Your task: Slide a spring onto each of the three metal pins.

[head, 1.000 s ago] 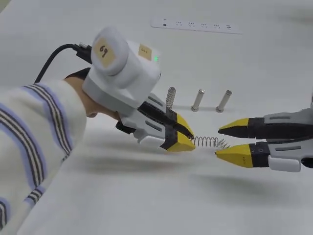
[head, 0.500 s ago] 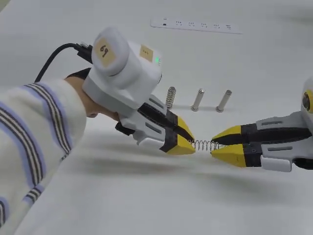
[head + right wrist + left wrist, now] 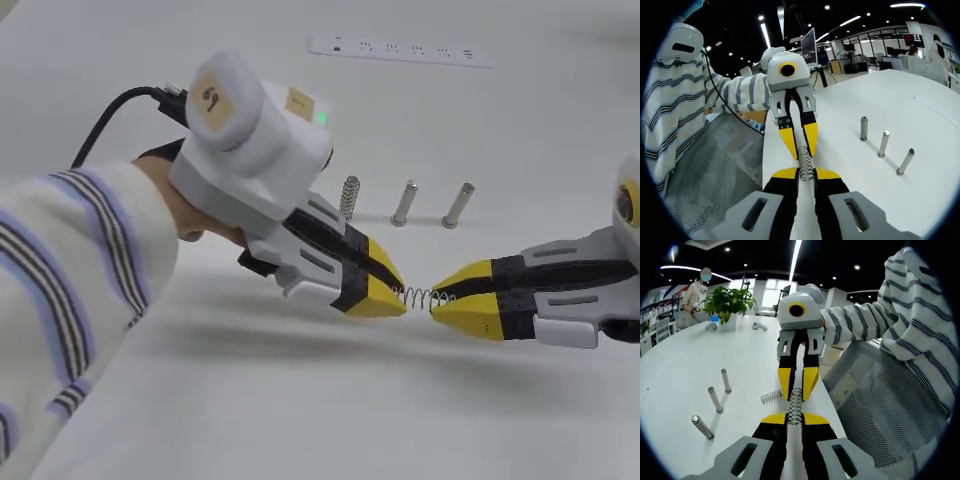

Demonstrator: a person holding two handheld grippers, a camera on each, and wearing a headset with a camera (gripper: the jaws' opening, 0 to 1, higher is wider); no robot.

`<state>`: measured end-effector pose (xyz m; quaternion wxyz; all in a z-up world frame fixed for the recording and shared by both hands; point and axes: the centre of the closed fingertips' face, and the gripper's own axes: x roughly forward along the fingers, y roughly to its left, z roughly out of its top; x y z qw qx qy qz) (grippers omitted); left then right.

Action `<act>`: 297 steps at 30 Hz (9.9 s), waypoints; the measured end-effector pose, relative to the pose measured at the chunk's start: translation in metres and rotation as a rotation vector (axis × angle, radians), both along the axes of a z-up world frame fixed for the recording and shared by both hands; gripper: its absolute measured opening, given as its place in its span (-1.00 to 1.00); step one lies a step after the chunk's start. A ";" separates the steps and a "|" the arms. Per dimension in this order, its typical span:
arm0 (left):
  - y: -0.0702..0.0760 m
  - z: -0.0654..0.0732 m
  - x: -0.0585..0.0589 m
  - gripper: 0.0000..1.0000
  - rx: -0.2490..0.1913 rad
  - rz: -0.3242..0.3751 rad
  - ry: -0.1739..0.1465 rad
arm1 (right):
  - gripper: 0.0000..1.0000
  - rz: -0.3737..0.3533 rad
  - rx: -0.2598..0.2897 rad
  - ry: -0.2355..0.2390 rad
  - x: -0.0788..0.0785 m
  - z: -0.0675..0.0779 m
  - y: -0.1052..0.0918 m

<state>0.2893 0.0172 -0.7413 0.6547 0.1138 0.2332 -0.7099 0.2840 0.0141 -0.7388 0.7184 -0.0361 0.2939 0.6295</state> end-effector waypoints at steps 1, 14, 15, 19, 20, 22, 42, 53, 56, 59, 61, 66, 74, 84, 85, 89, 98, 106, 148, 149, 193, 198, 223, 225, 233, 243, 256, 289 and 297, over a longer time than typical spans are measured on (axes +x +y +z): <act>0.000 -0.001 0.000 -0.95 0.002 0.000 0.000 | -0.83 0.004 -0.004 -0.001 -0.001 0.000 0.000; 0.000 -0.007 -0.001 -0.95 -0.013 0.025 0.011 | -0.84 0.021 -0.053 -0.024 -0.001 0.007 0.004; 0.000 -0.007 -0.001 -0.95 -0.013 0.026 0.012 | -0.84 0.023 -0.056 -0.024 -0.001 0.007 0.004; 0.000 -0.010 -0.001 -0.95 -0.018 0.037 0.016 | -0.84 0.024 -0.090 -0.023 0.000 0.007 0.005; 0.000 -0.011 -0.001 -0.95 -0.021 0.041 0.019 | -0.85 0.025 -0.105 -0.024 0.000 0.008 0.006; -0.001 -0.012 -0.002 -0.95 -0.025 0.043 0.022 | -0.85 0.033 -0.124 -0.029 -0.001 0.009 0.007; -0.022 -0.017 -0.016 -0.96 -0.088 0.021 -0.041 | -0.85 0.180 -0.394 -0.083 -0.013 0.010 0.000; -0.028 -0.023 -0.024 -0.96 -0.084 0.008 -0.022 | -0.86 0.260 -0.496 -0.096 -0.017 0.003 -0.004; -0.029 -0.022 -0.023 -0.96 -0.090 0.010 -0.026 | -0.86 0.274 -0.511 -0.106 -0.017 0.004 -0.005; -0.030 -0.021 -0.022 -0.96 -0.101 0.016 -0.029 | -0.85 0.274 -0.525 -0.107 -0.016 0.005 -0.005; -0.030 -0.022 -0.021 -0.96 -0.110 0.019 -0.027 | -0.85 0.268 -0.536 -0.100 -0.015 0.004 -0.006; -0.029 -0.017 -0.018 -0.96 -0.131 0.024 -0.031 | -0.85 0.279 -0.541 -0.122 -0.013 0.007 -0.004; -0.025 -0.016 -0.015 -0.96 -0.124 0.028 -0.043 | -0.83 0.350 -0.557 -0.187 -0.010 0.006 -0.003; -0.023 -0.014 -0.015 -0.96 -0.113 0.036 -0.058 | -0.79 0.383 -0.575 -0.194 -0.012 -0.006 0.000; -0.023 -0.014 -0.015 -0.96 -0.116 0.037 -0.058 | -0.77 0.387 -0.583 -0.202 -0.012 -0.008 -0.001; -0.023 -0.012 -0.014 -0.96 -0.119 0.041 -0.061 | -0.76 0.402 -0.566 -0.198 -0.014 -0.009 0.004; -0.020 -0.016 -0.013 -0.96 -0.099 0.046 -0.062 | -0.82 0.403 -0.556 -0.181 -0.014 -0.013 0.009; -0.019 -0.016 -0.013 -0.96 -0.096 0.055 -0.048 | -0.83 0.363 -0.554 -0.130 -0.012 -0.014 0.009; 0.017 -0.017 0.018 -0.60 -0.079 0.232 -0.074 | -0.84 0.275 -0.601 -0.127 0.005 -0.017 0.007; 0.018 -0.016 0.022 -0.52 -0.082 0.245 -0.088 | -0.84 0.275 -0.604 -0.128 0.005 -0.017 0.006; 0.033 -0.023 0.063 0.96 -0.081 0.495 -0.139 | -0.84 0.216 -0.685 -0.147 0.040 0.011 -0.018; 0.034 -0.023 0.064 0.96 -0.085 0.503 -0.131 | -0.84 0.192 -0.705 -0.141 0.057 0.019 -0.024; 0.026 -0.017 0.067 0.96 -0.127 0.533 -0.061 | -0.84 0.300 -0.789 -0.201 0.113 0.045 -0.023; 0.026 -0.018 0.067 0.96 -0.122 0.531 -0.067 | -0.84 0.317 -0.798 -0.208 0.115 0.044 -0.021; 0.033 -0.021 0.071 0.96 -0.105 0.546 -0.071 | -0.84 0.356 -0.818 -0.223 0.124 0.042 -0.015; 0.034 -0.022 0.072 0.96 -0.096 0.554 -0.064 | -0.84 0.381 -0.842 -0.225 0.139 0.027 -0.013; 0.041 -0.023 0.076 0.96 -0.079 0.571 -0.066 | -0.84 0.424 -0.863 -0.212 0.142 0.007 -0.003; 0.049 -0.020 0.081 0.87 -0.060 0.600 -0.103 | -0.83 0.456 -0.918 -0.212 0.136 -0.040 0.000; 0.051 -0.019 0.083 0.86 -0.067 0.613 -0.103 | -0.83 0.450 -0.933 -0.217 0.133 -0.052 0.000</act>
